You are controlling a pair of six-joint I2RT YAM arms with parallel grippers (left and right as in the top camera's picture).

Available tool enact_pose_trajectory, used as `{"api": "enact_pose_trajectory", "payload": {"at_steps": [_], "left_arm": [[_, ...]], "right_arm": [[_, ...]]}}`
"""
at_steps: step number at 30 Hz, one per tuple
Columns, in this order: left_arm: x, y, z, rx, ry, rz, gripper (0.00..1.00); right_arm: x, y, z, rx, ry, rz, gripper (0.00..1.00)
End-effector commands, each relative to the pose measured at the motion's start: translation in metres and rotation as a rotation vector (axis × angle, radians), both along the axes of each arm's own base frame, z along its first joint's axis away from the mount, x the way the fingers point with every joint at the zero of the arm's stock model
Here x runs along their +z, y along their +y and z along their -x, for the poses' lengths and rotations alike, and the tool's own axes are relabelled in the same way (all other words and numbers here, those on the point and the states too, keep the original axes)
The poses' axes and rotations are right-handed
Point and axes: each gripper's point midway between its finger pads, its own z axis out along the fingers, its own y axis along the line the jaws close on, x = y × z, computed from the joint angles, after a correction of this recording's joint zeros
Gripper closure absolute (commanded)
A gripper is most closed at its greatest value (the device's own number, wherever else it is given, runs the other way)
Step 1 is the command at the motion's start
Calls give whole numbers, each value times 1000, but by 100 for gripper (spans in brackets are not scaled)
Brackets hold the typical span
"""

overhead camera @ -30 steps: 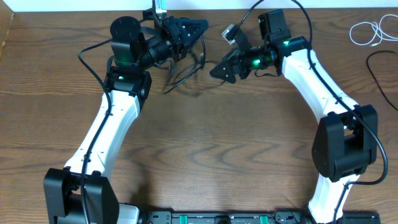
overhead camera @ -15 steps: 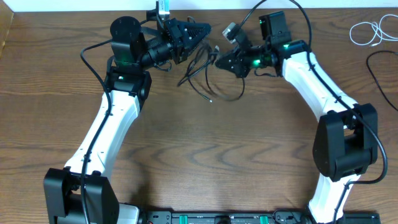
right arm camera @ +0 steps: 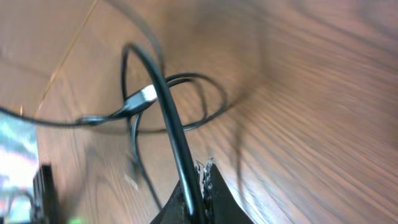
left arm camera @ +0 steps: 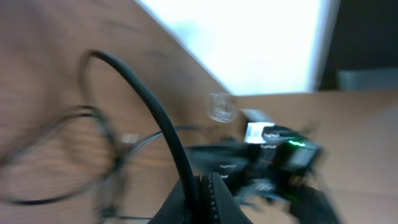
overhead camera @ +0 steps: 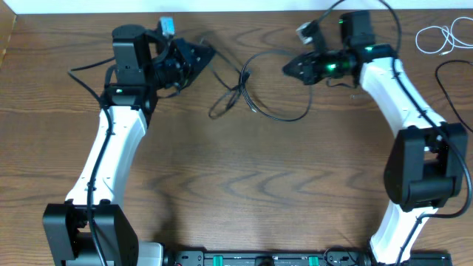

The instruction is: Untangle cables

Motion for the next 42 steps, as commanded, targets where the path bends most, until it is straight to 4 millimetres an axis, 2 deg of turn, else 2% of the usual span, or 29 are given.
{"api": "enact_pose_trajectory", "payload": {"at_steps": [1, 5, 9, 11, 14, 19, 21, 25, 29, 31, 33, 35, 40, 41, 42], "left_arm": [[-13, 24, -4, 17, -103, -224, 92], [-25, 30, 3, -15, -95, -283, 93], [-35, 36, 7, -32, -89, -349, 93], [-40, 40, 8, -16, -73, -376, 92], [-47, 52, 4, 31, -57, -440, 93], [-53, 78, -7, 139, -60, -574, 92], [-51, 84, -11, 140, -99, -630, 93], [-43, 83, -17, 103, -193, -689, 93], [-25, 83, -23, 73, -318, -760, 93], [-17, 83, -22, 72, -343, -767, 92], [-18, 74, -15, 37, -338, -744, 92], [-28, 62, -3, -26, -292, -709, 93], [-77, 44, 46, -174, -40, -690, 93], [-84, 41, 54, -197, -5, -689, 87], [-90, 39, 62, -219, 31, -688, 73]], "right_arm": [[26, -48, -14, -223, 58, 1, 99], [35, -98, -25, -449, 70, 93, 99], [40, -155, -23, -704, 99, 225, 99], [40, -175, -18, -777, 111, 278, 99], [30, -214, -2, -931, 170, 422, 99], [15, -246, 20, -1051, 244, 587, 99], [13, -250, 23, -1060, 254, 607, 99], [11, -238, 22, -1009, 257, 583, 99], [6, -235, 23, -986, 270, 591, 99], [4, -226, 22, -917, 262, 574, 99], [3, -216, 21, -852, 257, 544, 99], [3, -210, 21, -816, 255, 524, 99], [1, -199, 27, -751, 273, 510, 99], [0, -197, 29, -736, 278, 511, 99], [-1, -195, 31, -725, 283, 514, 99]]}}
